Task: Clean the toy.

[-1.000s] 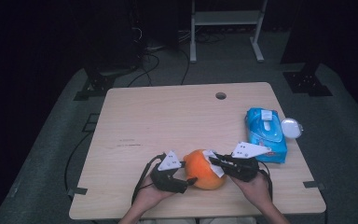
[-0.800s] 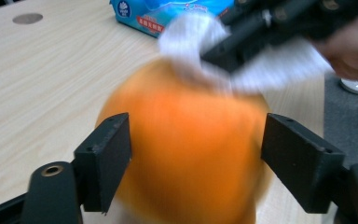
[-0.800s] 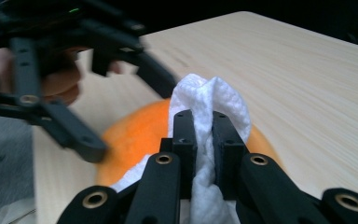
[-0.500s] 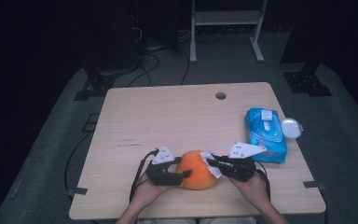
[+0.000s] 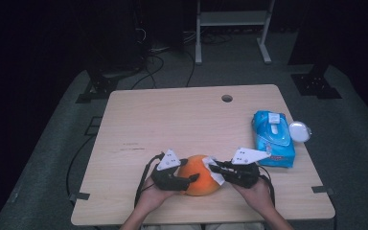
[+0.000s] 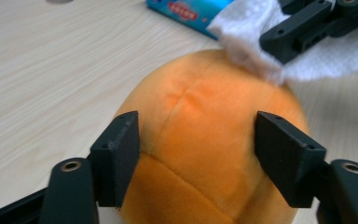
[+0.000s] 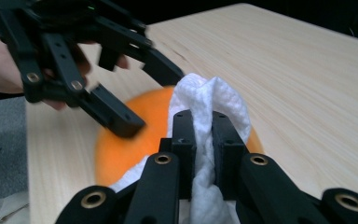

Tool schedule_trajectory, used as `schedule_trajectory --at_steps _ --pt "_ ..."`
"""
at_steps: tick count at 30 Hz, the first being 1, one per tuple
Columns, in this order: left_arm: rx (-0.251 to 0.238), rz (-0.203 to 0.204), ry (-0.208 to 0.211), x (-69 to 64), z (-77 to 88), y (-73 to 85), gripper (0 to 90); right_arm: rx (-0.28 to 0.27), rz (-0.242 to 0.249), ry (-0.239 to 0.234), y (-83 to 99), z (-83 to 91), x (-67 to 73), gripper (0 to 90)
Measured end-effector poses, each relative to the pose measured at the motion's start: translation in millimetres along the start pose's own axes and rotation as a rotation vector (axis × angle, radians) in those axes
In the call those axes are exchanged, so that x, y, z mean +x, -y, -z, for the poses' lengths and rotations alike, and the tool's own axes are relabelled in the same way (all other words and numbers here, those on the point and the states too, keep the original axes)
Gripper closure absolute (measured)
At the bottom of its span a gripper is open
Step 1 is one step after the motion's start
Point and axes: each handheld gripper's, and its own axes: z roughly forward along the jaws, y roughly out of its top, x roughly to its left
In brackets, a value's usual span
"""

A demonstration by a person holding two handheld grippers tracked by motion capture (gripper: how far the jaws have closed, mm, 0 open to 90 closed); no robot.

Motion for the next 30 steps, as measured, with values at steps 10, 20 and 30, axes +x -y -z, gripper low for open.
schedule_trajectory --at_steps 10,20,30 --pt "0.012 0.008 -0.006 -0.3 -3.4 0.9 35.1 -0.011 0.020 -0.042 -7.6 -12.1 16.8 80.7" --pt "-0.021 0.079 0.027 8.7 0.3 7.5 35.2 0.017 -0.081 0.022 9.2 -0.8 -16.6 80.9" --pt "-0.053 0.017 0.048 1.6 -1.4 -0.1 28.4 -0.024 -0.025 -0.015 -1.9 -6.7 3.5 80.7"
